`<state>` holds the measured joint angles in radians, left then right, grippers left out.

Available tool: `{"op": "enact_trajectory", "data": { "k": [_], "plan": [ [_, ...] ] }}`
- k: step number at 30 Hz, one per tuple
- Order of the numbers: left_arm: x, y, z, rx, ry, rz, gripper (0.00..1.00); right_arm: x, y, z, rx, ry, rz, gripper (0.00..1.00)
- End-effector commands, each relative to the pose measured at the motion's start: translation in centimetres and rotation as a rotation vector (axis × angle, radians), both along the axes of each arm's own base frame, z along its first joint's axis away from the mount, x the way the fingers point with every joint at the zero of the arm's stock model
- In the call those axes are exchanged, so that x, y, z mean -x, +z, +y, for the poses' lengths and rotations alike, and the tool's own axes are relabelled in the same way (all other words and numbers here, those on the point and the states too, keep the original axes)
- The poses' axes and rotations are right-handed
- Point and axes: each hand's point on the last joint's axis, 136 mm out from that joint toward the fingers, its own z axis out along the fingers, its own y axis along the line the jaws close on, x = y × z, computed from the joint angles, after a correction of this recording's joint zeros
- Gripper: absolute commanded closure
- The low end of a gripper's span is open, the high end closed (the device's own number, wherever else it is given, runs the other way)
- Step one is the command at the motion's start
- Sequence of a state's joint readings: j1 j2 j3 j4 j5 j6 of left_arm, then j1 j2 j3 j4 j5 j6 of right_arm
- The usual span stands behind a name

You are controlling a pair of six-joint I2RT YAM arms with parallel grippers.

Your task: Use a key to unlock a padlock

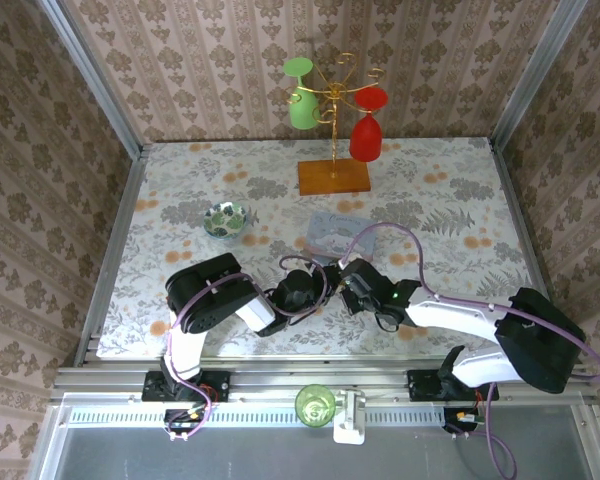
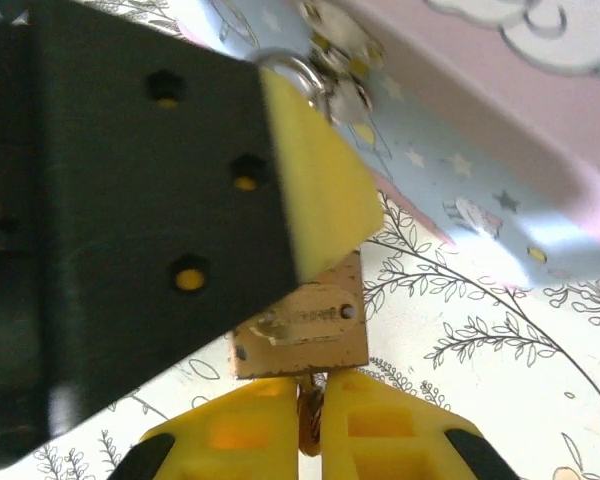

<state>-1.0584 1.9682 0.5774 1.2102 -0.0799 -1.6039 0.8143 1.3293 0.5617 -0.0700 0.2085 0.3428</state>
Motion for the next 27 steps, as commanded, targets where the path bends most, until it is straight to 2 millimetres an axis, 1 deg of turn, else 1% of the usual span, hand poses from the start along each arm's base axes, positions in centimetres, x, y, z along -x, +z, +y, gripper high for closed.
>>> {"op": "enact_trajectory", "data": {
  "k": [1,2,7,9,15,17,21,27],
  "plan": [
    [1.5,4.4,-1.8,0.142,-0.087,-0.047,1.00,-0.5,1.0,1.6,-0.334,-0.064,0.062,1.00],
    [1.5,4.3,-1.8,0.141,-0.088,-0.046,1.00,-0.4,1.2,1.4,-0.382,-0.076,0.071,1.00],
    [1.5,4.5,-1.8,0.146,-0.089,-0.047,1.00,-0.1,1.3,0.6,-0.506,-0.116,0.134,1.00],
    [1.5,4.6,-1.9,0.149,-0.092,-0.048,1.00,0.1,1.6,0.5,-0.589,-0.119,0.159,1.00],
    [1.7,5.4,-1.7,0.158,-0.095,-0.063,1.00,-0.3,2.6,0.0,-0.838,-0.178,0.231,1.00],
    [1.7,5.1,-1.6,0.151,-0.092,-0.061,1.00,-0.4,2.8,0.1,-0.901,-0.178,0.253,1.00],
    [1.7,4.2,-1.2,0.125,-0.087,-0.057,1.00,-0.5,2.9,0.1,-0.957,-0.186,0.281,1.00],
    [1.7,1.7,0.0,0.063,-0.058,-0.037,1.00,-0.6,2.8,-0.9,-1.003,-0.220,0.313,1.00]
  ]
}}
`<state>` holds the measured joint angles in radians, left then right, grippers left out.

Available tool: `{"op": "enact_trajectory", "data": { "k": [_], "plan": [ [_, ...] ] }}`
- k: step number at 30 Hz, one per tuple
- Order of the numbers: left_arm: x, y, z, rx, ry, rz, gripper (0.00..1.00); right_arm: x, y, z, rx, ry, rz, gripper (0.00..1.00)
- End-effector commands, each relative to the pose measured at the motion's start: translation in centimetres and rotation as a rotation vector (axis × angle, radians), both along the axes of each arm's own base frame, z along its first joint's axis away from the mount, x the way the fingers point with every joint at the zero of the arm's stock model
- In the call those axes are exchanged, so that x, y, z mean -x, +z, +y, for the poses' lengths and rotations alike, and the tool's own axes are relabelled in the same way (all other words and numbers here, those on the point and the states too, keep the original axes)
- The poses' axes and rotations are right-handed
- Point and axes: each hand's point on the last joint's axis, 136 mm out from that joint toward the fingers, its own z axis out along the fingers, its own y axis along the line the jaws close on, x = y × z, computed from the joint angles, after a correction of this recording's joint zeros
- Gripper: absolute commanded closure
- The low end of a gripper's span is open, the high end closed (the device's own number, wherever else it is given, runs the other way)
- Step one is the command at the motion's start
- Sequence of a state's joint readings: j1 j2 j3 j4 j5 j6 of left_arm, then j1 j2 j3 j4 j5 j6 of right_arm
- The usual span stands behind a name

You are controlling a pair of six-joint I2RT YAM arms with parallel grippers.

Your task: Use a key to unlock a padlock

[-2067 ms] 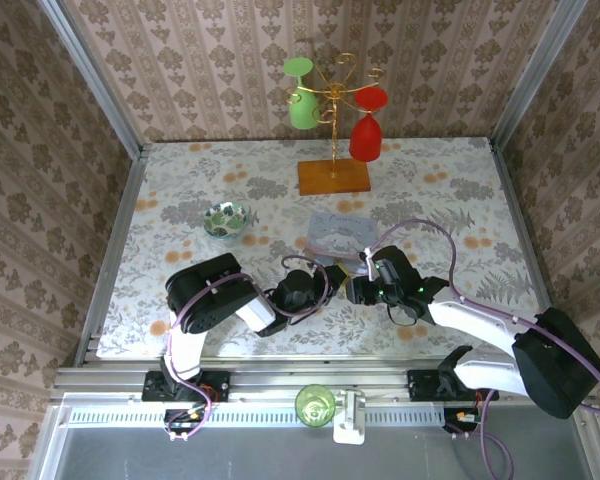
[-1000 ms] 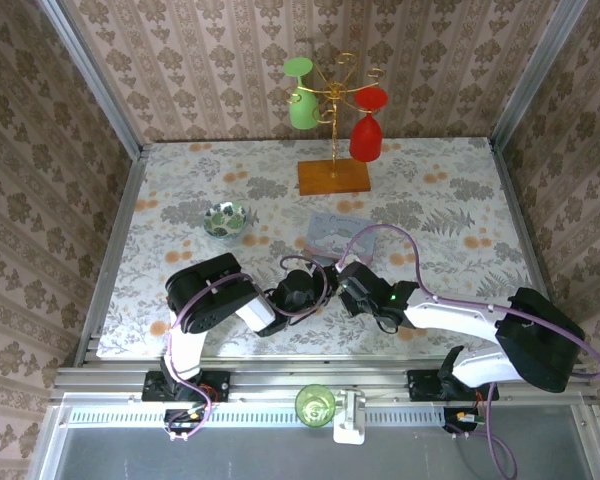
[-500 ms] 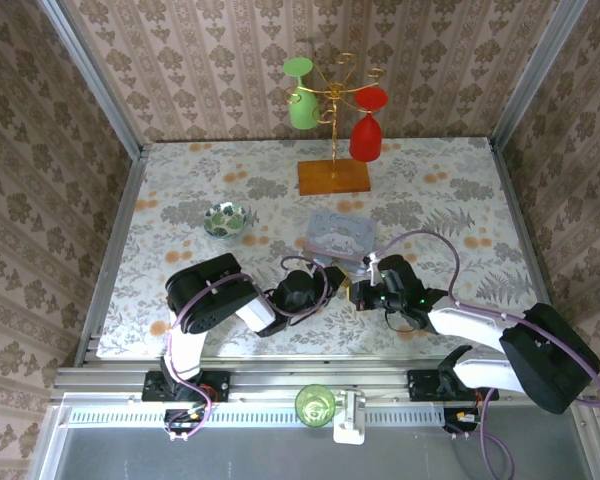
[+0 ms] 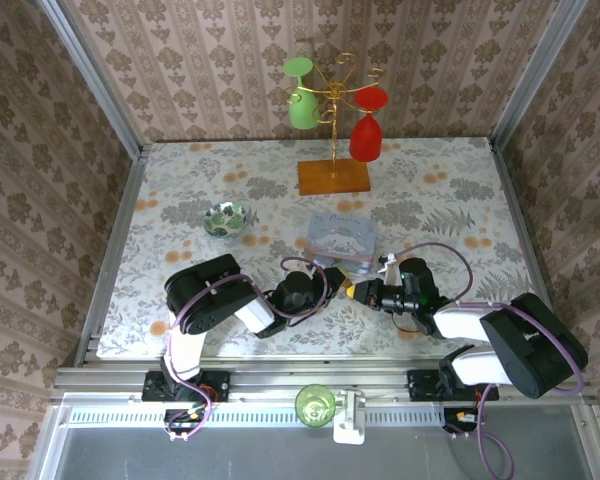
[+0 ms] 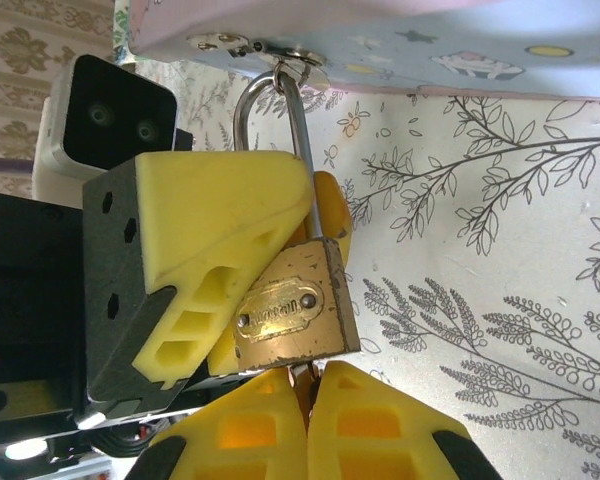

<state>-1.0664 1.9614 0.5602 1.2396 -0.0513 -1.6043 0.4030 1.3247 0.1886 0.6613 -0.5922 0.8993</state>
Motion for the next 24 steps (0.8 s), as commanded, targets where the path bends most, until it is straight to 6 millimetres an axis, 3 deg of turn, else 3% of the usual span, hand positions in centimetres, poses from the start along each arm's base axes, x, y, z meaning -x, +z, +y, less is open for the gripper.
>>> {"op": "enact_trajectory", "data": {
  "k": [1,3,6,9,14,20,24],
  "plan": [
    [0.9,0.9,0.3,0.034,-0.021,-0.030,1.00,-1.7,1.8,-0.5,-0.081,-0.065,-0.009,1.00],
    [0.9,0.5,0.6,0.011,-0.013,-0.040,1.00,-1.7,1.3,-0.7,-0.065,-0.069,0.001,1.00],
    [0.9,-0.6,1.4,-0.029,0.002,-0.044,0.91,-1.7,0.7,-0.8,-0.058,-0.078,0.015,1.00],
    [0.8,-1.9,2.2,-0.062,0.023,-0.031,0.91,-1.8,0.4,-0.8,-0.059,-0.079,0.016,1.00],
    [0.9,-2.9,2.4,-0.092,0.029,-0.028,0.86,-1.3,-3.3,-2.2,0.110,-0.097,0.072,1.00],
    [1.0,-4.9,5.4,-0.247,0.078,-0.026,0.80,-1.5,-3.5,-1.9,0.100,-0.087,0.079,1.00],
    [0.6,-4.7,6.2,-0.312,0.080,-0.053,0.76,-1.7,-3.0,-1.5,0.072,-0.081,0.075,1.00]
  ]
}}
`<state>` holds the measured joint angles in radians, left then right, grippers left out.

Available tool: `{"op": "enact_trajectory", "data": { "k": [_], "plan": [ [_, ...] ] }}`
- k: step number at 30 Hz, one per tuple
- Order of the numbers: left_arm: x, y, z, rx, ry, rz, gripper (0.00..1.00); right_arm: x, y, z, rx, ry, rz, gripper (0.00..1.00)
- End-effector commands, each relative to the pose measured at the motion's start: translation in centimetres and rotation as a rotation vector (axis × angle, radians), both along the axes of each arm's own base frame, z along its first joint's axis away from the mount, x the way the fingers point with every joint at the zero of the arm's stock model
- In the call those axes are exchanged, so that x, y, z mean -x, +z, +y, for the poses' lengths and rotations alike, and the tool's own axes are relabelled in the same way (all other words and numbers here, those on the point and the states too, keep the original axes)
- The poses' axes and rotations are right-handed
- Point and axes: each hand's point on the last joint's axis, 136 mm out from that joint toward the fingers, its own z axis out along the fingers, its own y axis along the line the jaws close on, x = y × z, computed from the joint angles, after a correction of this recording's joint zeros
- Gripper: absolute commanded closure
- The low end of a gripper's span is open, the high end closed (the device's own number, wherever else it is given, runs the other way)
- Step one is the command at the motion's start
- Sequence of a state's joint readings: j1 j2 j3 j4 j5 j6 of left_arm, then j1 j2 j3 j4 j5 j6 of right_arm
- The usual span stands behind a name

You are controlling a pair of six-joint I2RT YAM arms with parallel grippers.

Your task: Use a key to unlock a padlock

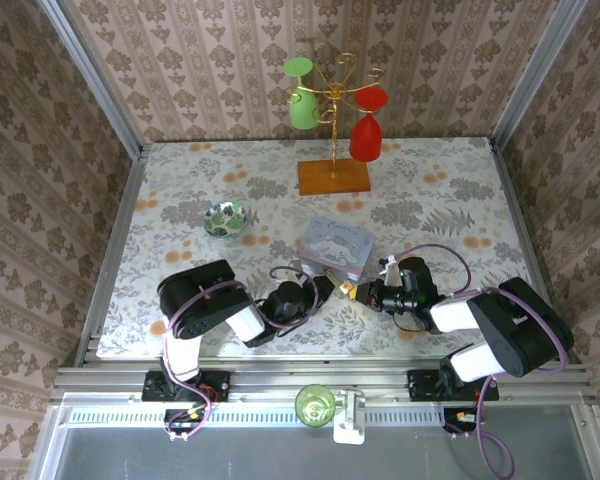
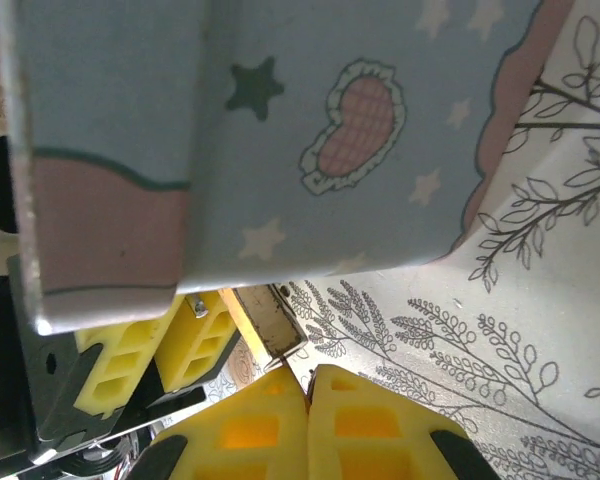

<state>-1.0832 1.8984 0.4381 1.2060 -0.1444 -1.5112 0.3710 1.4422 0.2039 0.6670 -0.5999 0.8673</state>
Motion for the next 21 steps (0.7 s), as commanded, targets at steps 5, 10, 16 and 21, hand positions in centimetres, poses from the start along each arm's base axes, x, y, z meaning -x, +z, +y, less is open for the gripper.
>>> {"op": "enact_trajectory", "data": {
  "k": [5,10,16,21],
  "plan": [
    [-0.4,-2.3,3.2,-0.239,0.016,-0.039,0.73,-1.6,0.2,0.0,-0.028,-0.060,0.012,1.00],
    [-0.4,-1.2,3.5,-0.378,-0.019,-0.094,0.74,-1.1,-0.6,0.3,-0.037,-0.042,0.060,0.84],
    [-0.9,2.1,4.0,-0.444,-0.028,-0.181,0.70,-0.6,-0.1,-1.6,0.151,-0.046,-0.037,0.51],
    [-1.5,5.2,5.2,-0.571,-0.032,-0.273,0.63,-1.6,2.1,-2.4,0.292,-0.041,-0.143,0.53]
  ]
}}
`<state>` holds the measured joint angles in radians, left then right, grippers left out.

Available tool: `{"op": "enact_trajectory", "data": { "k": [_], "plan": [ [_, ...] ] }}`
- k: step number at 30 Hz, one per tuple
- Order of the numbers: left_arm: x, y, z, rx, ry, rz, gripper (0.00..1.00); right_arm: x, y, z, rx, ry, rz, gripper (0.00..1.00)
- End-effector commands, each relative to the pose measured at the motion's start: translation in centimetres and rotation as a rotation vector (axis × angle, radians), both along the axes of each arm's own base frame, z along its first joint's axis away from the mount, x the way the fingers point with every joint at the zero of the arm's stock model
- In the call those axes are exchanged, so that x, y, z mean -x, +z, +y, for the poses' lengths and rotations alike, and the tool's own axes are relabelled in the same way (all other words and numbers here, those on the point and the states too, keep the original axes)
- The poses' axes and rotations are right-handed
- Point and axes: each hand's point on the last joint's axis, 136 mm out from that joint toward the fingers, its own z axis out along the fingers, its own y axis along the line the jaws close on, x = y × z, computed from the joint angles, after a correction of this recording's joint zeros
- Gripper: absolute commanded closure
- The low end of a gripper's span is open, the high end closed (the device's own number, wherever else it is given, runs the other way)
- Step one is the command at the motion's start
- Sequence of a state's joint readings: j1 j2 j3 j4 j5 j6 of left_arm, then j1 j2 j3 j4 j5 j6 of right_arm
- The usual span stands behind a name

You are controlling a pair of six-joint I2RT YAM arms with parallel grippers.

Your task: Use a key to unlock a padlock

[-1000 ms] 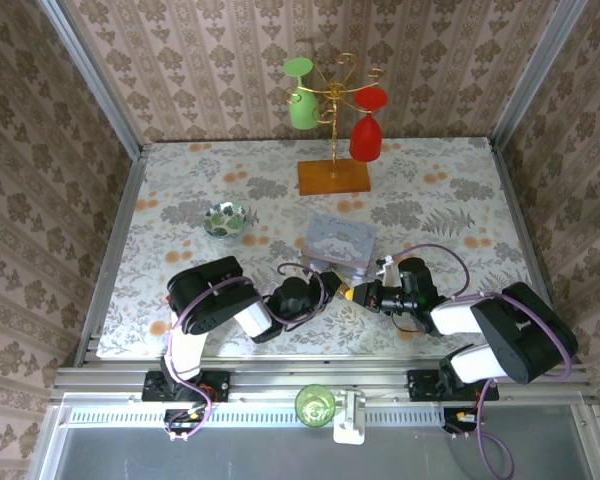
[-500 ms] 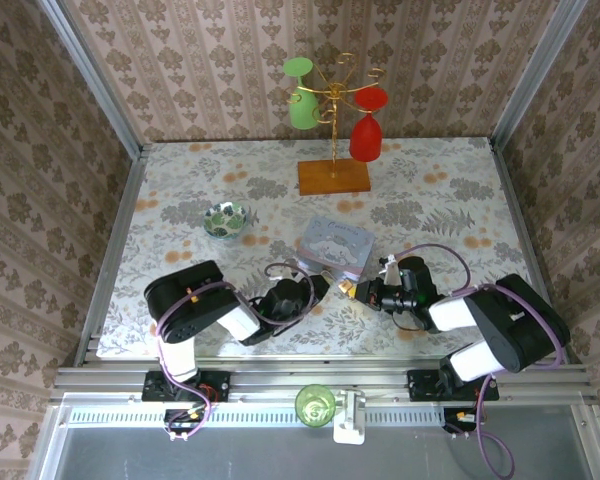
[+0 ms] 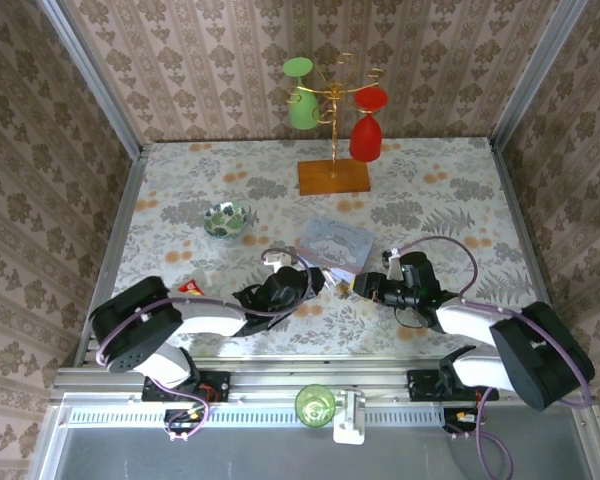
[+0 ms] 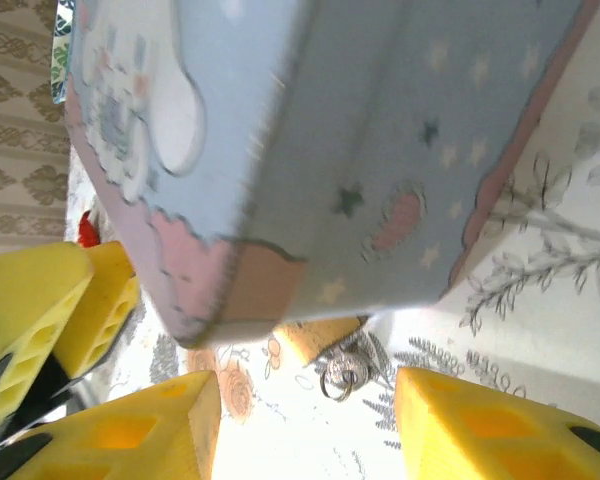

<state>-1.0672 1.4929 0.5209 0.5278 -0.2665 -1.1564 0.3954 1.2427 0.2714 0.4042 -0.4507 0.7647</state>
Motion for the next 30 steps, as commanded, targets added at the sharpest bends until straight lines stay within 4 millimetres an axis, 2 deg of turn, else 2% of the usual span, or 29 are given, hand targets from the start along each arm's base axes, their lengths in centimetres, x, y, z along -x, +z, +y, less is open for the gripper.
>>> {"op": "enact_trajectory", "data": {
  "k": [1,5,8,10,12,16,20,24,27,30],
  "plan": [
    [-0.9,2.1,1.7,-0.214,-0.015,-0.105,0.63,-0.3,0.1,-1.3,0.201,-0.005,-0.061,0.54],
    [-2.2,5.9,2.8,-0.335,-0.058,-0.216,0.61,1.2,2.6,1.1,0.364,0.104,-0.257,0.55],
    [-3.9,6.6,3.7,-0.392,-0.111,-0.233,0.57,0.6,2.3,1.7,0.487,0.162,-0.275,0.53],
    [-5.5,6.1,4.5,-0.441,-0.119,-0.226,0.54,-0.1,1.9,2.2,0.527,0.188,-0.262,0.52],
    [-6.8,6.0,4.5,-0.487,-0.145,-0.231,0.53,-0.7,1.4,3.1,0.538,0.215,-0.252,0.52],
    [-9.0,5.3,3.2,-0.618,-0.230,-0.232,0.50,-1.8,0.5,4.2,0.558,0.221,-0.252,0.52],
    [-10.1,2.7,1.8,-0.654,-0.269,-0.175,0.51,-2.3,-0.8,4.2,0.601,0.218,-0.238,0.51],
    [-10.9,1.7,2.9,-0.741,-0.197,-0.186,0.50,-2.4,-1.7,3.2,0.615,0.152,-0.192,0.52],
    [-10.9,1.0,3.4,-0.715,-0.192,-0.145,0.52,-2.6,-2.1,2.4,0.565,0.069,-0.163,0.52],
    [-9.8,0.8,2.6,-0.678,-0.213,-0.131,0.53,-2.7,-1.8,4.1,0.497,0.118,-0.195,0.51]
  ]
}}
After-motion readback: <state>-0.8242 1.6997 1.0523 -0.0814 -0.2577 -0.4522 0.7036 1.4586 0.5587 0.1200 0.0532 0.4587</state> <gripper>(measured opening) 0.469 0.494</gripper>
